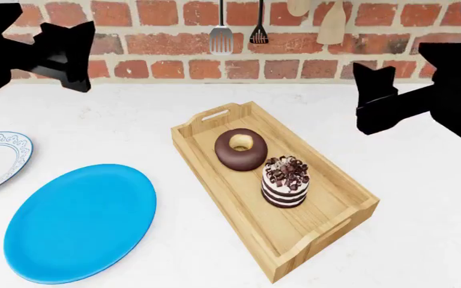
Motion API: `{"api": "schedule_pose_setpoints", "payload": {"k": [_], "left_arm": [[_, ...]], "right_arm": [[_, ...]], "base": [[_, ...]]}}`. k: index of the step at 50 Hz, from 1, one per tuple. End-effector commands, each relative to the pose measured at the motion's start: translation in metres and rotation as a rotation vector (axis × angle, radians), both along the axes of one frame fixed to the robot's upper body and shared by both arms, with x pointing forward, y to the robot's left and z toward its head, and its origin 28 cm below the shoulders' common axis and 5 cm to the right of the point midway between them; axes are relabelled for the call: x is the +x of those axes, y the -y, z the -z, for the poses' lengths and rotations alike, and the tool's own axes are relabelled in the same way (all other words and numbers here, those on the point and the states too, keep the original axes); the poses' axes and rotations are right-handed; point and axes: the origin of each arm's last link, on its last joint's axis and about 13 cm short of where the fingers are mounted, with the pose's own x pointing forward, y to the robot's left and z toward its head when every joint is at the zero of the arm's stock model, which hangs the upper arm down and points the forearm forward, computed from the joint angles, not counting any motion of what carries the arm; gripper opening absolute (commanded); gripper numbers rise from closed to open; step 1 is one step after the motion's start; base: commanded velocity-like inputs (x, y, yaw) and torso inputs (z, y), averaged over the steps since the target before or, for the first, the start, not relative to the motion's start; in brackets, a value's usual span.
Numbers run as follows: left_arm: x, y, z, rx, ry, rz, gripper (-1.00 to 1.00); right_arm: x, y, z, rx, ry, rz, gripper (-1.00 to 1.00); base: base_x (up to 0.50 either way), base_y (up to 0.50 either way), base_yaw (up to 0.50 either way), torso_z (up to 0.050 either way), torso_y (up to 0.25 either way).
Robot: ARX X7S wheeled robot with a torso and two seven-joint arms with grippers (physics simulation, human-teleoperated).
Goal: Move the dessert items from the plate to the tray.
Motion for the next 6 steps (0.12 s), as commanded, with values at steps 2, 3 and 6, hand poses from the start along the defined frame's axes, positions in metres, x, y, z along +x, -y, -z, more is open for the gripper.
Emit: {"api": "schedule_pose_setpoints", "payload": {"k": [2,3,6], "left_arm": [[-0.0087,-0.0021,0.0025,-0.012,0.016,-0.002,1.0],[-0.0087,-0.0021,0.0034,-0.012,0.015,-0.001,1.0],[-0.0097,-0.0034,0.0037,-0.022,0.018,-0.003,1.0]], "right_arm": [[-0.0047,0.0025,0.0062,0.002,0.038,0.013,1.0],[-0.0047,0.0024,0.0065,0.002,0.038,0.012,1.0],[-0.0055,0.0024,0.0061,0.0,0.05,0.015,1.0]], "base": [[0.0,0.0,0.0,0.0,0.0],[0.0,0.0,0.0,0.0,0.0],[0.0,0.0,0.0,0.0,0.0]]}}
